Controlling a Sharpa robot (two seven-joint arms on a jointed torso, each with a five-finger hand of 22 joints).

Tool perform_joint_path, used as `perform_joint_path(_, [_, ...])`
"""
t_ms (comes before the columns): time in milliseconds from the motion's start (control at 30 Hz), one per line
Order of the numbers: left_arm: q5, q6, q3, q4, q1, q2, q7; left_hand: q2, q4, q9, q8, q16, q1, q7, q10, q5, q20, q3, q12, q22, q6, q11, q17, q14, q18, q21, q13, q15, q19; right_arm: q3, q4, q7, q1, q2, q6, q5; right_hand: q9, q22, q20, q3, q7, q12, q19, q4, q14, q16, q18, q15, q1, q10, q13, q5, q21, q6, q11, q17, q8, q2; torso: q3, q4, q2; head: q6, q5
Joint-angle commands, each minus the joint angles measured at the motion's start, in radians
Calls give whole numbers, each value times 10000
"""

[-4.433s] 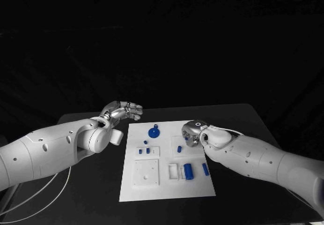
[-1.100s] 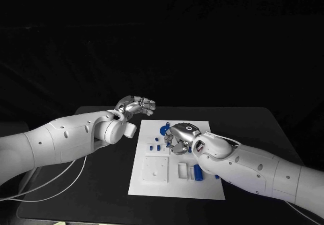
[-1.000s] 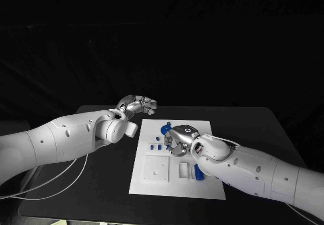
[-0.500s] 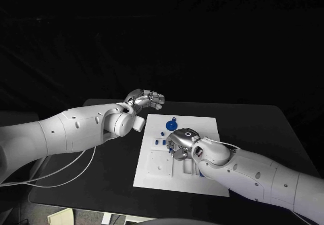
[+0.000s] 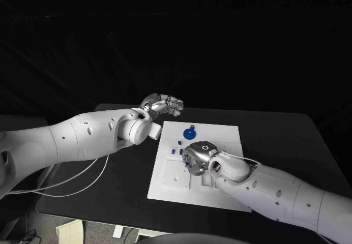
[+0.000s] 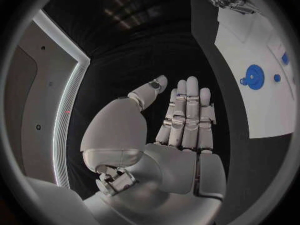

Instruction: Assemble the parts on the task board

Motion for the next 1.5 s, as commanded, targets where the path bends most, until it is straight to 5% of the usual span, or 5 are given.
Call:
perform_joint_path(33, [68,-34,11,41,23,25,140,37,-7,-9,69,-51,58,-43,-63,23,41,-30,-46,13,-53,-23,20,67,57,-50,-9,34,57,-14,-27,-34,-32,38,96,-230,10,18,-60,44,-16,-13,25,-39,-146,37,365,-100,-13,192,14,-40,59,52,12,12,60,18,3,7,10,-42,56])
perform_joint_path(1500, [68,-3,11,12,26,46,103,21,9,-17,71,-105,66,-34,-78,20,44,-31,-50,19,-73,-16,85,75,58,-75,-13,37,76,-183,-74,-39,-165,153,224,-243,13,29,-67,43,-15,-25,30,-60,-143,52,365,-101,-35,197,47,-39,74,55,11,9,54,51,2,-22,-8,-249,296])
